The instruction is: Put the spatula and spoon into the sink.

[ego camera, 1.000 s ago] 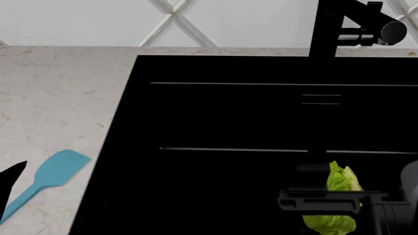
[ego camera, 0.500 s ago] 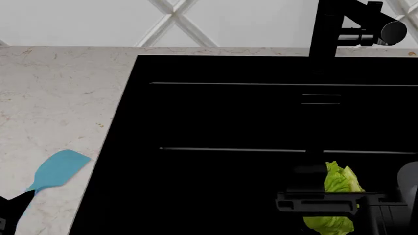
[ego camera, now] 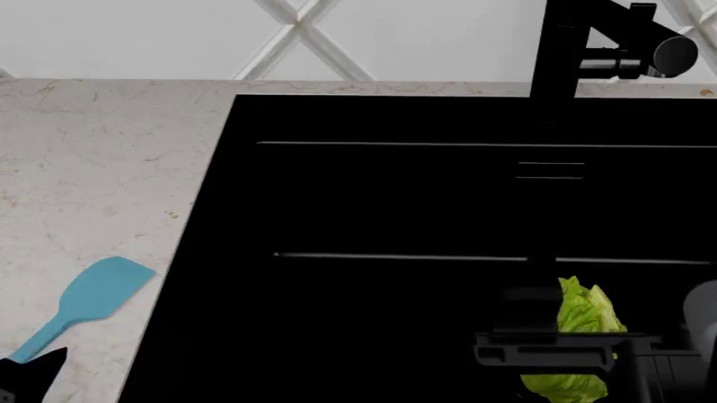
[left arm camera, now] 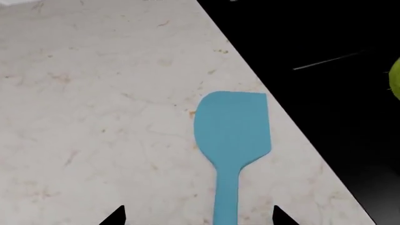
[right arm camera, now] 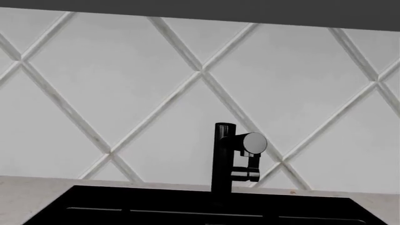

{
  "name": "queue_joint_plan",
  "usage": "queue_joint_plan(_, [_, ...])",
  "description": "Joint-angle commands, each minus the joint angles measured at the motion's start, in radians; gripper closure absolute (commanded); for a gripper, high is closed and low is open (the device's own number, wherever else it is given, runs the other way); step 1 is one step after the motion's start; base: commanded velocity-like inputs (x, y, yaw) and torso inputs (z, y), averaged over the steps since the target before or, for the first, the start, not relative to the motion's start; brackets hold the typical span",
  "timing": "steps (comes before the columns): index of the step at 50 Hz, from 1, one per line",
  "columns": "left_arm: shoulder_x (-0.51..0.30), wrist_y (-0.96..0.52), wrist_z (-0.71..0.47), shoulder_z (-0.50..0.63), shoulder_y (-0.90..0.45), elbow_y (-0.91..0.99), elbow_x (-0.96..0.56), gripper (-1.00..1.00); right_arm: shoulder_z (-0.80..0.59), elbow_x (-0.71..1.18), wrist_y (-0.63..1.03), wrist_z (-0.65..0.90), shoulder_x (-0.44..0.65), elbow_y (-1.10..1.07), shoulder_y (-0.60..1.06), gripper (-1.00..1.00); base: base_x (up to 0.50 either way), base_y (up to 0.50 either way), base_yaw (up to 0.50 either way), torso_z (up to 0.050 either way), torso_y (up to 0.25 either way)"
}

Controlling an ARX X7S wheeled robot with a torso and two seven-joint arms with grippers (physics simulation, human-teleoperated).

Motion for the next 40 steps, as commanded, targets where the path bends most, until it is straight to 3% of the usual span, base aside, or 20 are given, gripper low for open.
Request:
queue_joint_plan(1, [0.017, 0.050, 0.006, 0.004, 0.099, -0.044, 0.036, -1.00, -0.005, 0.015, 0.013, 0.011, 0.003, -0.007, 0.023, -1.00, 0.00, 0.00, 0.00, 0.000, 0.000])
queue_joint_plan(24, [0.033, -0.021, -0.024, 0.067, 0.078, -0.089, 0.035, -1.00, 0.013, -0.008, -0.024, 0.003, 0.002, -0.003, -0.040, -1.00, 0.00, 0.00, 0.00, -0.002, 0.000])
queue_joint_plan(25, [0.032, -0.026, -0.027, 0.069, 0.072, -0.087, 0.035, 1.00, 0.010, -0.008, -0.021, 0.004, 0.002, -0.004, -0.036, -1.00, 0.00, 0.00, 0.00, 0.000, 0.000])
queue_joint_plan(40, [0.038, -0.008, -0.059, 0.052, 0.037, -0.041, 0.037, 1.00, 0.023, -0.007, -0.032, 0.014, 0.008, -0.012, -0.058, -1.00, 0.00, 0.00, 0.00, -0.003, 0.000])
